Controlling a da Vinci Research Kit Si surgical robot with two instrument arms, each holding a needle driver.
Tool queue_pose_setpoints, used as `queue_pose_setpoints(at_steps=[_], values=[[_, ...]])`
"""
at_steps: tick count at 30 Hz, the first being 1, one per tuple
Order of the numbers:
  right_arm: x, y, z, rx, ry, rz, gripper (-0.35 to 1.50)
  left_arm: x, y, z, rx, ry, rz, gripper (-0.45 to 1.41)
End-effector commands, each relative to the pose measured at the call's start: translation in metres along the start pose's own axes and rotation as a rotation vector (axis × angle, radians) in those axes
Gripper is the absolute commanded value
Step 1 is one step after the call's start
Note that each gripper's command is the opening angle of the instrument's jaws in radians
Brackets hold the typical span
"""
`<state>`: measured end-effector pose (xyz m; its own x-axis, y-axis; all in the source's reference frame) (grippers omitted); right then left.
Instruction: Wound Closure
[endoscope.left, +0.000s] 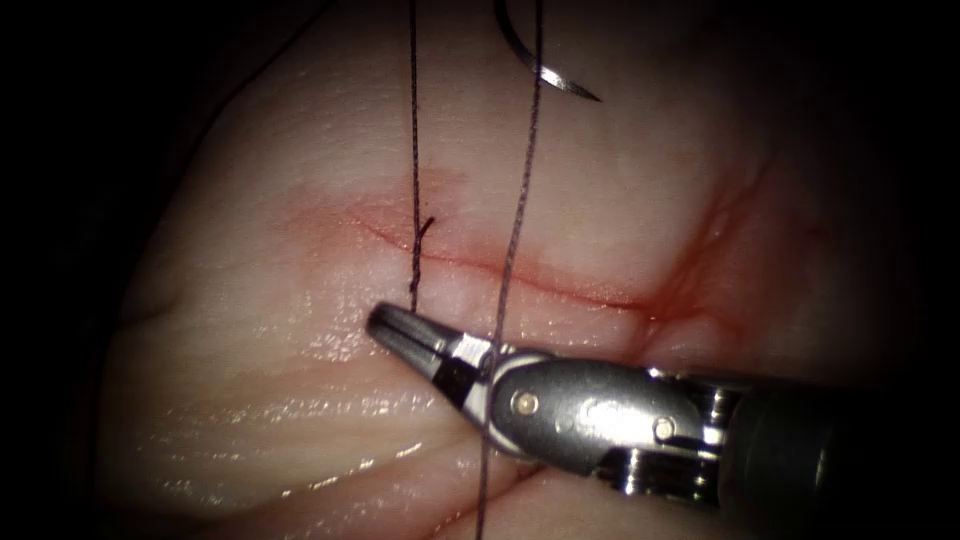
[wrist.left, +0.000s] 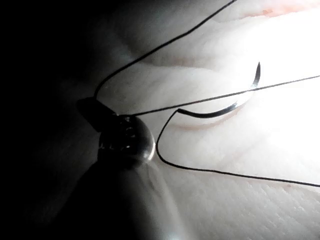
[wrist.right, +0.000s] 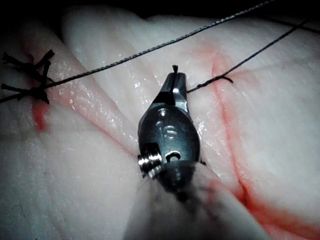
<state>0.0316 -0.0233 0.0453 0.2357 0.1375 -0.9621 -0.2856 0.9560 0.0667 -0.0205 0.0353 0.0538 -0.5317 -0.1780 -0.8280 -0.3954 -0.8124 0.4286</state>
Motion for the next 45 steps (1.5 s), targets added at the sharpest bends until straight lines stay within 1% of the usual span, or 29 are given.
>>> queue_pose_setpoints(at_steps=[1,5,13,22,29,35,36,37,38,39,40,41,43,44,45], values=[[-0.0007,-0.0009,0.0008,0.003,-0.001,0.007,-0.35,-0.0001,-0.0004,0.0010,0.003,0.001,0.001,-0.45],[-0.0013,-0.0021,0.0009,0.015,-0.017,0.014,-0.35,-0.0001,-0.0007,0.0012,0.005,-0.004,0.005,-0.45],[-0.0012,-0.0018,0.0009,0.014,-0.018,0.023,-0.35,-0.0002,-0.0008,0.0012,0.009,-0.007,0.010,-0.45],[-0.0018,-0.0030,0.0009,0.032,-0.040,0.030,-0.35,-0.0002,-0.0014,0.0015,0.034,-0.003,0.018,-0.45],[-0.0014,-0.0023,0.0011,0.020,-0.034,0.040,-0.35,0.0000,-0.0008,0.0011,0.037,-0.005,0.023,-0.45],[-0.0003,-0.0008,0.0013,-0.011,-0.005,0.065,-0.35,0.0014,0.0005,-0.0001,0.028,0.044,0.023,-0.45],[-0.0001,-0.0007,0.0013,-0.013,-0.002,0.068,-0.27,0.0017,0.0008,-0.0004,0.023,0.059,0.011,-0.45],[0.0001,-0.0005,0.0013,-0.015,0.000,0.071,-0.11,0.0021,0.0011,-0.0008,0.015,0.101,-0.014,-0.45],[0.0003,-0.0003,0.0012,-0.019,0.004,0.075,0.14,0.0024,0.0014,-0.0012,0.001,0.142,-0.033,-0.45],[0.0006,-0.0001,0.0012,-0.028,0.015,0.093,0.54,0.0032,0.0022,-0.0021,-0.027,0.203,-0.091,-0.45],[0.0006,-0.0001,0.0012,-0.028,0.015,0.093,0.54,0.0032,0.0022,-0.0021,-0.027,0.203,-0.091,-0.45],[0.0008,0.0000,0.0011,-0.030,0.019,0.113,0.69,0.0037,0.0026,-0.0026,-0.043,0.216,-0.112,-0.45],[0.0011,0.0001,0.0009,-0.044,0.034,0.160,0.89,0.0047,0.0036,-0.0036,-0.083,0.243,-0.129,-0.45],[0.0013,0.0002,0.0008,-0.051,0.034,0.181,1.06,0.0051,0.0041,-0.0040,-0.102,0.253,-0.142,-0.45],[0.0015,0.0002,0.0008,-0.058,0.035,0.201,1.13,0.0056,0.0045,-0.0045,-0.112,0.264,-0.149,-0.45]])
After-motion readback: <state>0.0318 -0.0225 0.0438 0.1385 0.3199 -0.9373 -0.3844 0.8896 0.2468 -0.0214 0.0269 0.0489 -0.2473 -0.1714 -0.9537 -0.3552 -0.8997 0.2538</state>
